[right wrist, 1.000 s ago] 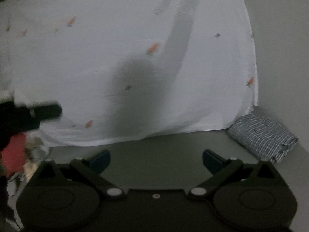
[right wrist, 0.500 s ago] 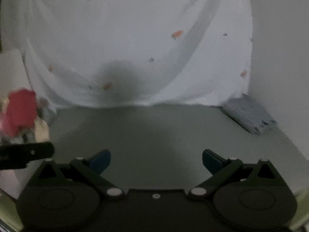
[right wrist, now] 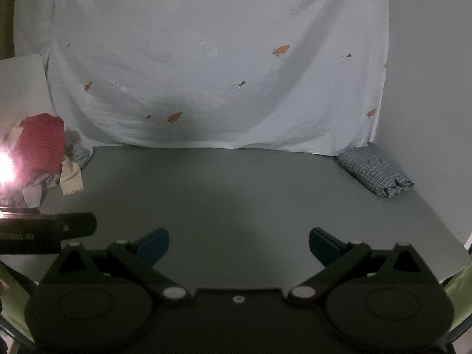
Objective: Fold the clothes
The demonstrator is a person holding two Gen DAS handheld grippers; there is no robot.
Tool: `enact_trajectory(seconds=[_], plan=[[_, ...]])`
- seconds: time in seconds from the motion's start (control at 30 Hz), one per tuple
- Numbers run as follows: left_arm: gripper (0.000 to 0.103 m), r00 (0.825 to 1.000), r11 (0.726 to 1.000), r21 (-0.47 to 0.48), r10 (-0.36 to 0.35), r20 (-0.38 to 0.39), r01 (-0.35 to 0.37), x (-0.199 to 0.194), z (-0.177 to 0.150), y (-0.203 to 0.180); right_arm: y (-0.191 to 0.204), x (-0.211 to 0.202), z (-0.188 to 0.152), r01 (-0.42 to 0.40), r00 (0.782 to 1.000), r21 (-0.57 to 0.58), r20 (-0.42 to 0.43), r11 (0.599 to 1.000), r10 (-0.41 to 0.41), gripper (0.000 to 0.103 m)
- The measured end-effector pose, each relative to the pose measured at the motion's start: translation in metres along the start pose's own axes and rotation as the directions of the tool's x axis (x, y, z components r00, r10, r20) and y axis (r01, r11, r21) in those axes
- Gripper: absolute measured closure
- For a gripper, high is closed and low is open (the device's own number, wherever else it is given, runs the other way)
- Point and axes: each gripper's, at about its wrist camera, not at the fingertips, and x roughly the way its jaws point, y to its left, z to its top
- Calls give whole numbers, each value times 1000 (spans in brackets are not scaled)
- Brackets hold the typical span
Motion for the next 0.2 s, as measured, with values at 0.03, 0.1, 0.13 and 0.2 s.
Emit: enact_trajectory(seconds=[0.03, 0.1, 0.13, 0.2], plan=[[0, 1000, 1000, 3, 1, 4, -1, -2, 0, 0, 0, -1, 0, 1, 1000, 2, 2, 1000, -1, 1], [0, 1000, 1000, 3, 3, 12, -3, -7, 3, 1, 0, -2, 0, 1, 1000, 5, 5, 1000, -1, 1], [0, 1000, 1000, 1, 3, 15, -3, -9, 4, 2, 0, -2, 0, -1, 1000, 5, 6, 1000, 1, 1], [0, 1000, 1000, -2, 3, 14, -3, -10, 5, 3, 0, -2, -1, -6, 1000, 6, 2, 1000, 6, 1]])
